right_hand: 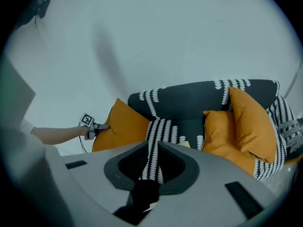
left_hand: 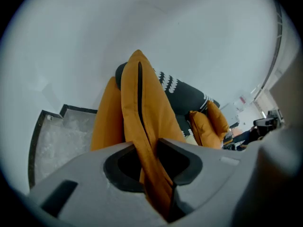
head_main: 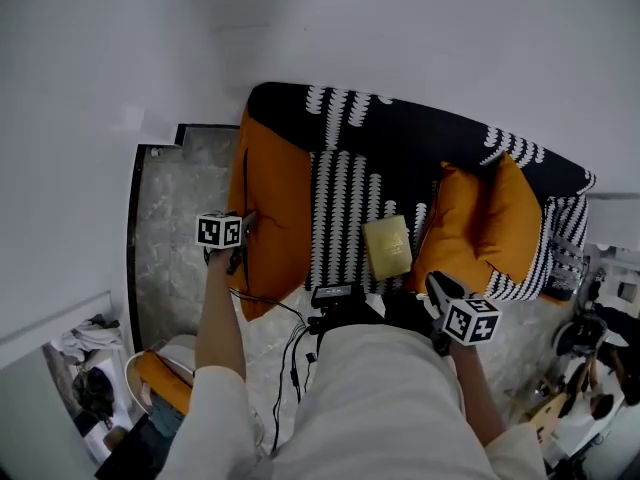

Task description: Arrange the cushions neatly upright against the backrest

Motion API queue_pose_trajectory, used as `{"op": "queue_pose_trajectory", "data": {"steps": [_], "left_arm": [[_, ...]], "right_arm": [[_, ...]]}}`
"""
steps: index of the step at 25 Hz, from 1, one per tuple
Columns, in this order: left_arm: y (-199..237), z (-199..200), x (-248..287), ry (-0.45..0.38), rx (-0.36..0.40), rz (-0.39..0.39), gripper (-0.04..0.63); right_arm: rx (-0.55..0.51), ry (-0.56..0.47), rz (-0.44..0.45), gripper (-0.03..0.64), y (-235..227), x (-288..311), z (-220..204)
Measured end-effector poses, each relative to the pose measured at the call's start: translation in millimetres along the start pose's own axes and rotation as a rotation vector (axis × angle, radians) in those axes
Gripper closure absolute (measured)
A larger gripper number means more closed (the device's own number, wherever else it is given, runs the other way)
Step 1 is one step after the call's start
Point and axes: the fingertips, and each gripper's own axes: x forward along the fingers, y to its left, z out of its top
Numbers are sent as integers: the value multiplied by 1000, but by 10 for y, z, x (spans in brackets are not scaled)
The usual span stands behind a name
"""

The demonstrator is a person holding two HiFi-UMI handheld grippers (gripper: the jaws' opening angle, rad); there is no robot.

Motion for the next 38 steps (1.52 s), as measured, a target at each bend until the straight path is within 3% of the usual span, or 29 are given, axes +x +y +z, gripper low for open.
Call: {"op": "queue_pose_trajectory", "data": {"steps": [4,6,9,12,17,21,27,35,38], "left_arm": [[274,41,5,89,158,130,509],[408,32,-18,126,188,191,505],[543,-2,-51,137,143,244,483],[613,59,-109,99,68,297,413],[614,75,-384,18,69,433,299],[438,113,-632,-24,106,498,299],[-238,-157,-953,-70,146,559,312],[-1861,-209,-888,-173,199,505,458],[-2594,-229,-714,-198,236,444,520]], "right_arm": [[-89,-13,3,558,126,-2,64],[-129,-1,4,558,173,1,55],[-170,24,-5,558,187,-34,-2],[-161,30,-18,558,126,-70,-52],[-130,13,6,558,112,-77,-102],[-140,-20,53,558,174,-56,-66],[-156,-41,109,558,-33,-308,-292],[-36,-181,126,558,-948,-906,-518],[-7,-230,125,558,-1353,-1253,-668]]}}
